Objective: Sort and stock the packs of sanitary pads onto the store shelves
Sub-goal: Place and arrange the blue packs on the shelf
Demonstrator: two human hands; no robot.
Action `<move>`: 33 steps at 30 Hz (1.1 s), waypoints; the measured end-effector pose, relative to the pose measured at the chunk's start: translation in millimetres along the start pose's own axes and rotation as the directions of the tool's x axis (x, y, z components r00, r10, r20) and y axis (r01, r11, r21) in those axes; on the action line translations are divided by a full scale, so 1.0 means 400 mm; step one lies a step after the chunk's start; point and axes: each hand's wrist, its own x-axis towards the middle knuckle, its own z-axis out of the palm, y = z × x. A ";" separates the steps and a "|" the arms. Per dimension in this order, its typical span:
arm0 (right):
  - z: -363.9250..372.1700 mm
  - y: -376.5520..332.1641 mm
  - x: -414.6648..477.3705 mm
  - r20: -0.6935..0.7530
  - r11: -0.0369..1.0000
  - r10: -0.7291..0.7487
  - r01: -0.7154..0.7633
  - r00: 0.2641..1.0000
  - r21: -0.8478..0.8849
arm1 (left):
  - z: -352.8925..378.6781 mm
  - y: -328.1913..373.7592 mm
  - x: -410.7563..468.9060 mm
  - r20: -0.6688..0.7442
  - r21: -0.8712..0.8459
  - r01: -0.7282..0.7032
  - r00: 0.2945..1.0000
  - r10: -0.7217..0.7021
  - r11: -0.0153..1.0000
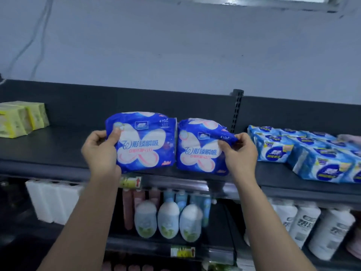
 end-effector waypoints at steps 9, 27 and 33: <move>0.039 0.181 0.258 -0.072 0.984 0.097 -0.107 0.993 -0.139 | 0.284 -0.244 0.133 0.141 0.034 0.118 0.983 -0.122 0.992; 0.122 0.336 0.473 -0.003 0.957 0.258 -0.256 0.966 -0.139 | 0.466 -0.471 0.271 0.592 0.540 0.105 0.657 -0.466 0.835; 0.103 0.306 0.475 0.123 0.854 0.262 -0.171 0.957 -0.491 | 0.465 -0.519 0.278 0.460 0.670 -0.071 0.821 -0.338 0.739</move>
